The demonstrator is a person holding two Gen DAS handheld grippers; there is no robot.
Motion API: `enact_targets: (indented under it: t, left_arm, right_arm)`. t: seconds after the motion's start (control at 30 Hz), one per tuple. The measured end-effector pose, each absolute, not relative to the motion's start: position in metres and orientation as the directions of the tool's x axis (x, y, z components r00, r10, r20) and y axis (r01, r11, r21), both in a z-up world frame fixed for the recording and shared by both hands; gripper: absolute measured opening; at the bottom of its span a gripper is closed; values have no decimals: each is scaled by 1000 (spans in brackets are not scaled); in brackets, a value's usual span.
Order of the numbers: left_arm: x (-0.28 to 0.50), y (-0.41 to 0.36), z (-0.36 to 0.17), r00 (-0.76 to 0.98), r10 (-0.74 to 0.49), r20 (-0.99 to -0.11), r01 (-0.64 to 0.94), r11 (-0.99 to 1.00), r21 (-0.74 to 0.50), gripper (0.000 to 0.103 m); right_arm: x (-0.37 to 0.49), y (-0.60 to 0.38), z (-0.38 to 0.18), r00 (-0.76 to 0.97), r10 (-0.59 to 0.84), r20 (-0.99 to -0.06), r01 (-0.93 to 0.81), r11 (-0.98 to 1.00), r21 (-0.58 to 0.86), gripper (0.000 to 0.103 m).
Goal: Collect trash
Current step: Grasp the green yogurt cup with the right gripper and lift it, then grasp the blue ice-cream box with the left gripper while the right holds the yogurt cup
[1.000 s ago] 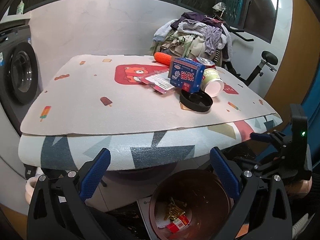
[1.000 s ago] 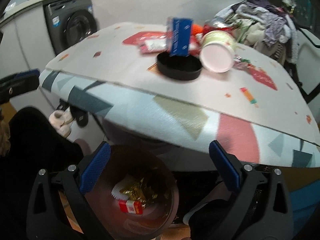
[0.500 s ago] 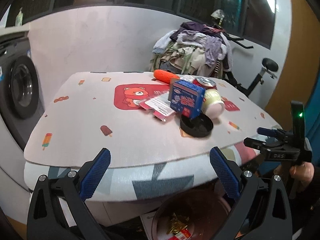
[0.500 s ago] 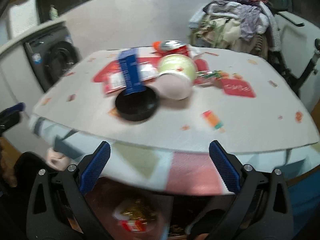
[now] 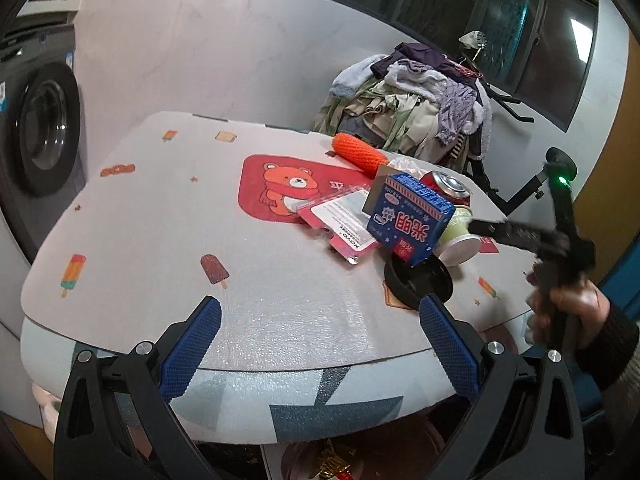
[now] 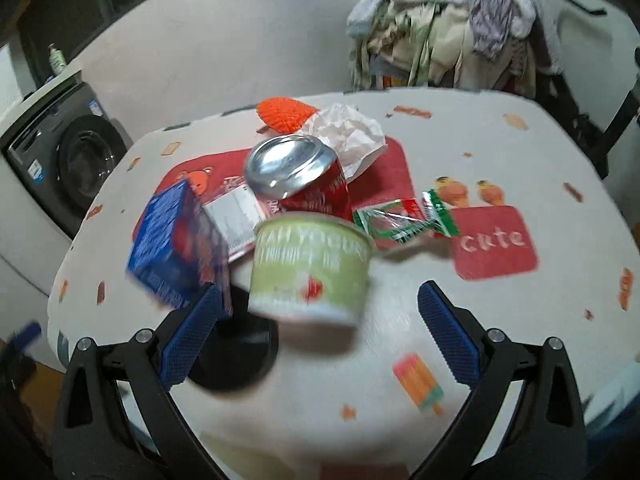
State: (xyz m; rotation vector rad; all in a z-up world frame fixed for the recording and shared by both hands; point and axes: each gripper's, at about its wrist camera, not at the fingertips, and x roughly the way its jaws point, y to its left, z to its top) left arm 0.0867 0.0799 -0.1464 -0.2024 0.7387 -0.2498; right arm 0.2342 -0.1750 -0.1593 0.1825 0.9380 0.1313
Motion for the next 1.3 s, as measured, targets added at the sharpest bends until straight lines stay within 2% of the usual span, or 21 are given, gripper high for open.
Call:
enact_targets:
  t: [0.1,0.13,0.2,0.37,0.63,0.9,1.1,1.3]
  left_arm:
    - [91,80,-151,704,-303,-642,155,948,-278,97]
    - [91,80,-152,702,-306,-643,156,947,-280,97]
    - [92,80,-154,698,-312,-645,159,945,-286,97]
    - [93,78,-157,686,-334,-646,173,938,-301,97]
    - [92,62,-159,668,-366,-648,204,927,-314,97]
    - [91,50,-158,646,-387,-658,227,921,-318,97]
    - [105,47,-155,607,-438,-663,221,895,-388,97]
    - [147,34,-143,562,-515,-648,186,841,-507,97]
  right_arm:
    - [257,-175,-168,555,220,-802,-17,967,253,96]
    - [260,-176,-170,551,227,-803,-15,965,263,86]
    - [262,-180,-175,547,258,-796,-22,955,295,74]
    - [233,-189,-176,587,281,-759,-52,949,312,74]
    - [165,-197,-177,642,250,-725,-100,965,244,75]
    - [138,-189,-185,638,225,-737,-139,974,178,77]
    - [145,-188,-185,633,240,-736,-142,971,194,77]
    - [142,-189,-167,690,230,-686,-145,973,180,77]
